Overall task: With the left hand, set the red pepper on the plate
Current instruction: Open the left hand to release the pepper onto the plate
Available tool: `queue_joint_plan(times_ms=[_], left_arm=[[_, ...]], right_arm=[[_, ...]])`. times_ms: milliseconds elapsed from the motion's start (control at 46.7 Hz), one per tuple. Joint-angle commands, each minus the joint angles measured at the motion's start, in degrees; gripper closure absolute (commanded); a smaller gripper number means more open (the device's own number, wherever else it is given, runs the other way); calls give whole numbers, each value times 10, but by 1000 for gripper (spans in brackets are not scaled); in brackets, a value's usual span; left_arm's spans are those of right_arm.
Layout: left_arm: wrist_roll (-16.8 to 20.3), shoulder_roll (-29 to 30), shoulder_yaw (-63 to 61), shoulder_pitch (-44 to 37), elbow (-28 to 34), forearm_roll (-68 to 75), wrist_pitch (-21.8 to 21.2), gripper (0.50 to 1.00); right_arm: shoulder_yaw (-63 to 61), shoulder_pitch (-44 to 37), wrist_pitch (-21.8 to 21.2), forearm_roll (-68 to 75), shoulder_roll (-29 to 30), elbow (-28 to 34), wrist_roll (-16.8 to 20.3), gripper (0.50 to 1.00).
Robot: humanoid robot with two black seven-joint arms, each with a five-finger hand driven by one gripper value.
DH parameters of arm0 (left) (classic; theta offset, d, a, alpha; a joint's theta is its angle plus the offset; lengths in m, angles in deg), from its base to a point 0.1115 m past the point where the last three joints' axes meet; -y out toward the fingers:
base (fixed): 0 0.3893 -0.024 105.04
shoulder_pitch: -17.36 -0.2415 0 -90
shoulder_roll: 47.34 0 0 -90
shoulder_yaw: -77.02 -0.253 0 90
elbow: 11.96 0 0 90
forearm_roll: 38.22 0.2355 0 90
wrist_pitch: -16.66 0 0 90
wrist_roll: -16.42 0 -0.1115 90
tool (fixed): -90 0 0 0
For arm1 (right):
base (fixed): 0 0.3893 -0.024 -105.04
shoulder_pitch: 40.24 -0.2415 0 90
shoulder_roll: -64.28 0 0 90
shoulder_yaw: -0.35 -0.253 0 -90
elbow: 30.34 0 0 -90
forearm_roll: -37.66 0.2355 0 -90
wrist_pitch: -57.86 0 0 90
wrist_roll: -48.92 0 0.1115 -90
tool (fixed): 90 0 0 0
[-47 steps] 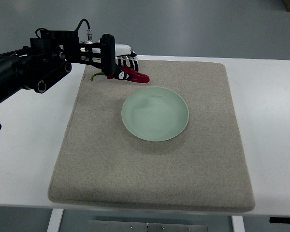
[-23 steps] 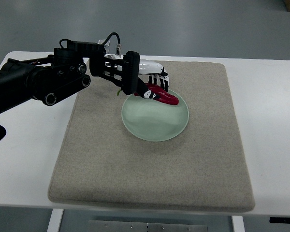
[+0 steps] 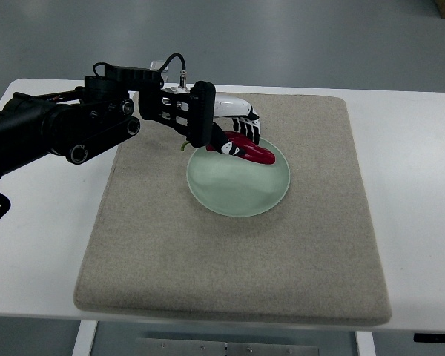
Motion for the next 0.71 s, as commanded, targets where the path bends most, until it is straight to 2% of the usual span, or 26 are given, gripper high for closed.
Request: queue_joint_plan(times_ms=[0, 64, 685], left_arm=[[0, -1, -1, -3, 0, 0, 0, 761], [0, -1, -1, -5, 0, 0, -1, 731], [-4, 1, 15, -7, 17, -6, -10, 727]], right_arm=[[0, 0, 0, 0, 0, 0, 0, 572], [0, 0, 0, 0, 0, 0, 0, 572], [0, 0, 1, 0, 0, 0, 0, 572]])
